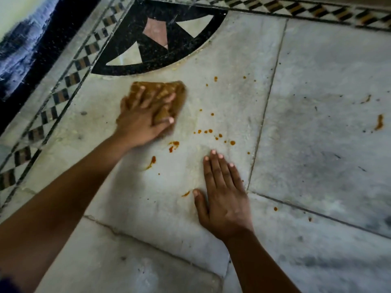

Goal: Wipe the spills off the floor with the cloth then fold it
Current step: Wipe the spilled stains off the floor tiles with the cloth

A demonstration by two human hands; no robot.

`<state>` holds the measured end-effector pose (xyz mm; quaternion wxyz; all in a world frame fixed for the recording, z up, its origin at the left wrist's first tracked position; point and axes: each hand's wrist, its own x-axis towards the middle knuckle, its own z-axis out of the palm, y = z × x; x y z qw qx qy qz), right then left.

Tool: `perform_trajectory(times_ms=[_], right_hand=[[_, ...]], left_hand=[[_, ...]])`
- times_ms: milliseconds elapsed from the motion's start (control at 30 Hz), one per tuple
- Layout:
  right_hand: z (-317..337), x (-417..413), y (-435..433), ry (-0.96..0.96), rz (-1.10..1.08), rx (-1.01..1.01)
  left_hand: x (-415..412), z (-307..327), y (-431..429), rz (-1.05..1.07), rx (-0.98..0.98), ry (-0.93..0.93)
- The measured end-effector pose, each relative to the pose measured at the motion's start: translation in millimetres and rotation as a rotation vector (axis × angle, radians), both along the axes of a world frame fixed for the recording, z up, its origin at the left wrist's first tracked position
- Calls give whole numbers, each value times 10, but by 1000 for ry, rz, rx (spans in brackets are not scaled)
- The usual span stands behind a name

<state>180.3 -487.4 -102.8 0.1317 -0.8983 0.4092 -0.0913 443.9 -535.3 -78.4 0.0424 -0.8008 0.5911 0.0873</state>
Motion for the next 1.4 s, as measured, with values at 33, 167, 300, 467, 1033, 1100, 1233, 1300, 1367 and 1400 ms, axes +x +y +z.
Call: perform_trajectory(times_ms=[33,167,300,467,1033,1100,1233,1300,1367,1400], right_hand=[[-4,6,1,-6,1,0],[-8,-12,11,-11,4,2],[16,-4,24,2,5,-14],[133,-57,27,-15,0,12],[21,-596,-1120,40,-327,26],[13,-588,-1113,53,-322,37],[13,-577,-1135,62,-329,35],[25,-580,-1124,68,-336,35],[28,-589,-1119,77,-337,34],[29,-590,-1124,80,-336,39]], left_hand=[[101,13,-101,109,18,13],[-103,114,-813,304,2,109],[-779,184,-923,31,61,105],[-667,155,-181,-74,75,60],[-746,65,-915,-230,9,50],[-516,49,-1032,-113,21,33],[-374,82,-1985,163,20,137],[-638,73,-2370,134,34,202],[-1000,74,-2405,24,62,207],[-1159,70,-2293,-68,73,170]])
